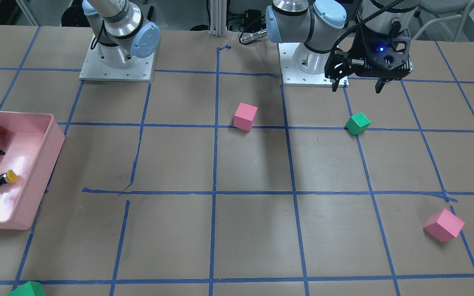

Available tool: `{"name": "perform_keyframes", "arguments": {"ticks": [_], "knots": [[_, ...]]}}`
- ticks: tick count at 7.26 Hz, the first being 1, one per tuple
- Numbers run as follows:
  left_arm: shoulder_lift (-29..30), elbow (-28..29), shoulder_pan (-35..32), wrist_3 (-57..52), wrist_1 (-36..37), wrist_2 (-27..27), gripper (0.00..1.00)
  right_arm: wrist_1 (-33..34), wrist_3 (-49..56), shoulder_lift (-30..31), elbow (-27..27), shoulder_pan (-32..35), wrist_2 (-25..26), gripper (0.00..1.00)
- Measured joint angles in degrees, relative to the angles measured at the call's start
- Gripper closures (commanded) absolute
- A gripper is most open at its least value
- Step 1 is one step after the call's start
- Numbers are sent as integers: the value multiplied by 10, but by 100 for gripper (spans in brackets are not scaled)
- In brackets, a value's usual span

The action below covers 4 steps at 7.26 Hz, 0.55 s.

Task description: Align button upright

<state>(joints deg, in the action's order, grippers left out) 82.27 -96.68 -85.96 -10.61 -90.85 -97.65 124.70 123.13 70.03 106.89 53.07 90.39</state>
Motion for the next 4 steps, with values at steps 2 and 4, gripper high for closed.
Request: {"name": "perform_keyframes", "arguments": {"ticks": [2, 4], "knots": [[0, 0, 0, 0, 0, 0, 0, 0, -13, -1, 1, 14, 0, 0], [-2, -2, 0, 0, -5, 0, 0, 1, -14, -1, 13, 16, 0, 0]]}}
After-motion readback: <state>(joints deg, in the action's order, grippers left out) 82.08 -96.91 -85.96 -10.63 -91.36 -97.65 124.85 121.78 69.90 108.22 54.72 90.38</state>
